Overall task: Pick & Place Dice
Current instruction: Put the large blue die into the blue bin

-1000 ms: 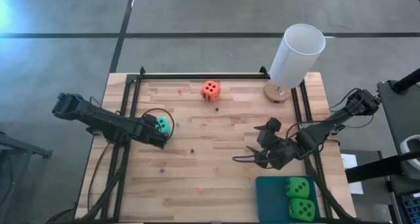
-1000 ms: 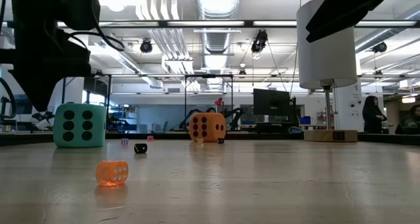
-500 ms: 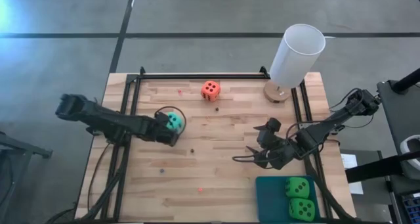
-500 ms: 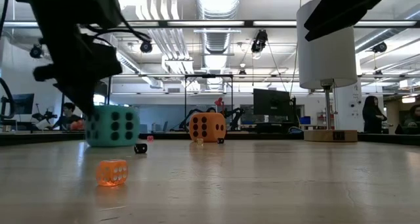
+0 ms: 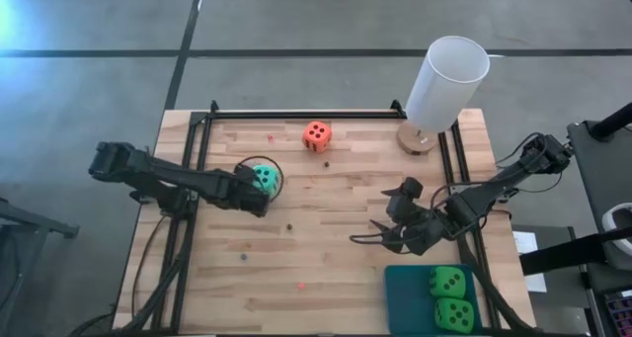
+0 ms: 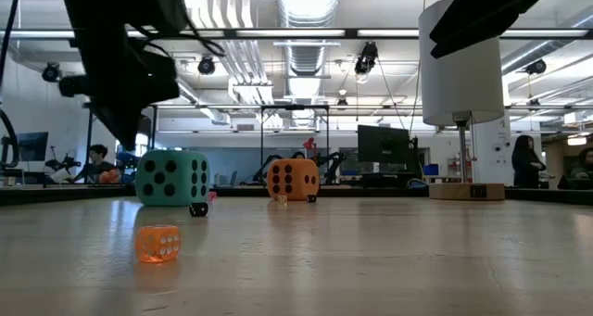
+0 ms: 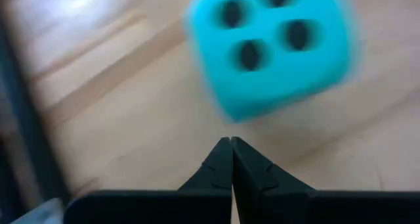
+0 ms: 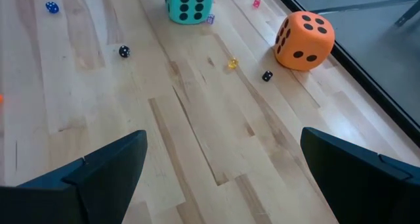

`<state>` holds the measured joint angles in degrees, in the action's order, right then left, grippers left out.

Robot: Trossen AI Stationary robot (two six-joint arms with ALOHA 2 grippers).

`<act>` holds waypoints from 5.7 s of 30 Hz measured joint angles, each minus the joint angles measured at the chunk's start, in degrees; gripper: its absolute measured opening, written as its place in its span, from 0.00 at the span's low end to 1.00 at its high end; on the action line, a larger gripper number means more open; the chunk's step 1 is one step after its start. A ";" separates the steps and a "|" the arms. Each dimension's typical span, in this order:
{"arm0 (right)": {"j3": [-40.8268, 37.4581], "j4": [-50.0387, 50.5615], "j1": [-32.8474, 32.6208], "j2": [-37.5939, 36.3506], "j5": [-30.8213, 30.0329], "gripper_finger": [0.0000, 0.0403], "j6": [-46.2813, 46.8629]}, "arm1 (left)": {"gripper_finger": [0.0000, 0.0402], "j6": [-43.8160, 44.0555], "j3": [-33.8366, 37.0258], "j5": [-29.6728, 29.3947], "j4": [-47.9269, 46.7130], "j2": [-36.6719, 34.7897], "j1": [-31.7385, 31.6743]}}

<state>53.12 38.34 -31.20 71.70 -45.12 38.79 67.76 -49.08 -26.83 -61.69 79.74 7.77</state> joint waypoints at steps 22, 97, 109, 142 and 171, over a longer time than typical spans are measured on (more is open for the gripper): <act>0.00 -0.41 0.00 0.79 0.04 0.99 -0.20 | 0.00 -16.62 6.53 -8.08 31.79 0.30 -2.89; 0.00 -3.12 0.00 0.83 0.59 0.99 1.09 | 0.00 -26.91 13.16 -9.10 48.97 0.62 -9.42; 0.00 -3.86 0.00 0.83 0.57 0.99 0.61 | 0.00 -27.05 13.16 -4.56 49.72 0.62 -9.42; 0.00 -3.97 0.00 0.83 0.52 0.99 0.57 | 0.00 -31.78 12.57 -0.61 55.45 0.62 -7.73; 0.00 -3.97 -0.02 0.83 0.52 0.99 0.63 | 0.04 -30.31 12.74 -3.63 55.45 0.62 -8.74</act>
<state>53.12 34.37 -31.22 72.53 -44.60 39.42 37.45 -36.34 -30.46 -6.24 80.36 -0.97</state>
